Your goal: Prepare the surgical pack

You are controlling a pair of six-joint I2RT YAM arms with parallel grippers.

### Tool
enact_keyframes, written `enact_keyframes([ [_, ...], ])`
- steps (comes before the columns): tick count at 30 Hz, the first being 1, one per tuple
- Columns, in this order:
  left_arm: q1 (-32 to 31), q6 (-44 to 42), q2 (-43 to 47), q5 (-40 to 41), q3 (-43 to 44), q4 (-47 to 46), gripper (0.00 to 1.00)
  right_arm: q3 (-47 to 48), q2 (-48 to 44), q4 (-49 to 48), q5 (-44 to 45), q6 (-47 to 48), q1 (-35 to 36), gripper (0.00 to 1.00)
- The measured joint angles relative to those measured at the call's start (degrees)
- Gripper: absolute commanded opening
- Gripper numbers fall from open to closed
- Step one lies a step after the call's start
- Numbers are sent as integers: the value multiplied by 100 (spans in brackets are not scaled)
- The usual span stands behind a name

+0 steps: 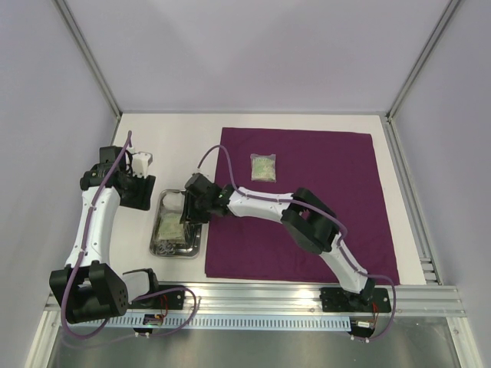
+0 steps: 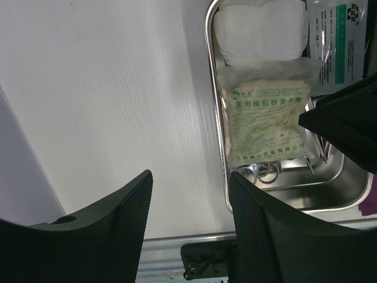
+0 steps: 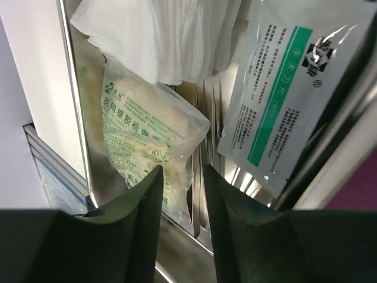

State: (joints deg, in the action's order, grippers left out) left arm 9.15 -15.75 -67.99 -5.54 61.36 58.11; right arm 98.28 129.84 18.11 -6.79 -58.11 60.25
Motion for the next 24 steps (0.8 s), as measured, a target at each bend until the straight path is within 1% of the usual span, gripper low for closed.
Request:
enact_keyframes([
  [1,0,0,0,-15,0,2,64,0,-63,66,72,109,0,41],
  [2,0,-2,0,-26,0,2,64,0,-138,116,129,190,0,48],
  [5,0,-4,0,-61,0,22,64,-85,-625,273,317,590,-28,55],
  [8,0,-11,0,-90,0,52,64,-236,-1353,382,402,1064,-118,61],
  [11,0,-24,0,-103,0,76,64,-433,-1958,442,420,1419,-433,61],
  [14,0,-26,0,-103,0,85,64,-656,-2376,520,339,1733,-1126,61],
  [16,0,-28,0,-101,0,85,64,-804,-2435,573,262,1902,-1727,61],
  [19,0,-28,-15,-76,-2,85,64,-955,-2277,857,203,2157,-2728,61],
  [21,0,-28,-39,-42,-4,83,64,-962,-2072,988,109,2315,-3274,60],
  [24,0,-26,-98,9,-20,85,64,-909,-1711,1123,-101,2503,-3779,59],
])
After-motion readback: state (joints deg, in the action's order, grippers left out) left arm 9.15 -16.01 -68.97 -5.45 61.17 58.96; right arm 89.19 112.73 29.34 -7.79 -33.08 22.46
